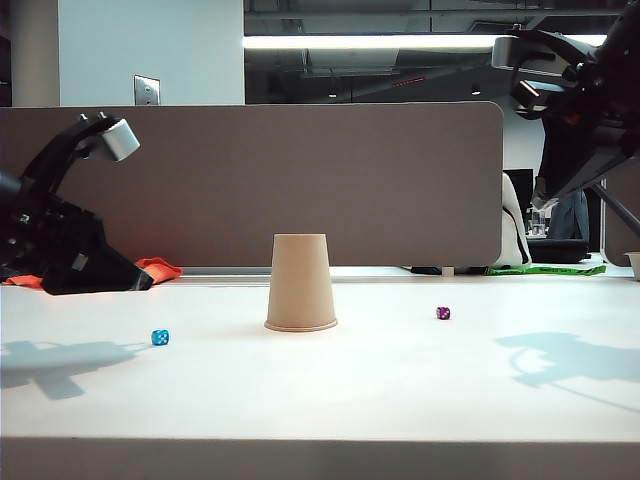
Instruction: Throw the dice onto the paper cup, compare its value with the values of the other dice on the table, place the die with the higher value on the paper cup, and take no action if both dice have the same value.
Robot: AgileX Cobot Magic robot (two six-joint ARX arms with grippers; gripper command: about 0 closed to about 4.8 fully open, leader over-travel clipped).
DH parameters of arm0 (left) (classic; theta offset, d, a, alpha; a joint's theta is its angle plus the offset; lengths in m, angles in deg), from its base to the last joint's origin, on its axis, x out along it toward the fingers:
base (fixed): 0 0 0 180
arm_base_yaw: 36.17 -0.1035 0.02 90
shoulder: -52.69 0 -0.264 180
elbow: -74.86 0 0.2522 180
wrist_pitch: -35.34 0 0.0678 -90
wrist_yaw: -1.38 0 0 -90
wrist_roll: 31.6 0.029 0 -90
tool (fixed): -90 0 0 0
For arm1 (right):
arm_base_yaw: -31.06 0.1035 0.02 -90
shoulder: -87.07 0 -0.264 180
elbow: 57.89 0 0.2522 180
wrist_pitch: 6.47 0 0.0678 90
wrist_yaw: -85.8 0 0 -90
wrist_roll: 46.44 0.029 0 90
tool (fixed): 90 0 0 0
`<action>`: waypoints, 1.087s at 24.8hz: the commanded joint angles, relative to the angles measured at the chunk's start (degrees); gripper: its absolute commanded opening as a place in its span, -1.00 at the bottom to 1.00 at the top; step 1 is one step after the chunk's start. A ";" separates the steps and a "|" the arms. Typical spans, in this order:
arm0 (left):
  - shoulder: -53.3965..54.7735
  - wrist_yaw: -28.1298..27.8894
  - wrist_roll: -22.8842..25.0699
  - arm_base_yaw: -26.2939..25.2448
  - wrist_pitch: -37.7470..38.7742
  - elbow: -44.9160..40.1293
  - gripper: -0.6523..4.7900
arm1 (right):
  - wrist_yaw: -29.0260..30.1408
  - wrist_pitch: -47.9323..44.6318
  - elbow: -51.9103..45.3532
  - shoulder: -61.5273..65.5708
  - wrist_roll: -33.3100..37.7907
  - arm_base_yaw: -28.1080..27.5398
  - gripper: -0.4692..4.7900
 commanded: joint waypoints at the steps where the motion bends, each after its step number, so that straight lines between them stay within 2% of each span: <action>1: -0.17 1.14 -0.33 -0.07 -0.74 0.11 0.18 | 0.07 -0.35 0.35 -0.28 -0.17 0.09 -0.82; 15: 3.13 5.03 -0.28 0.00 -0.04 0.11 0.18 | 0.09 -0.42 0.35 -0.28 -0.17 0.09 -0.82; 21: 6.40 4.87 -0.33 -0.02 -3.87 0.11 0.17 | 0.09 -0.31 0.35 -0.28 -0.17 0.09 -0.82; 27: 7.69 2.19 -0.33 -0.02 -5.70 0.39 0.11 | 0.09 -0.35 0.35 -0.28 -0.17 0.09 -0.82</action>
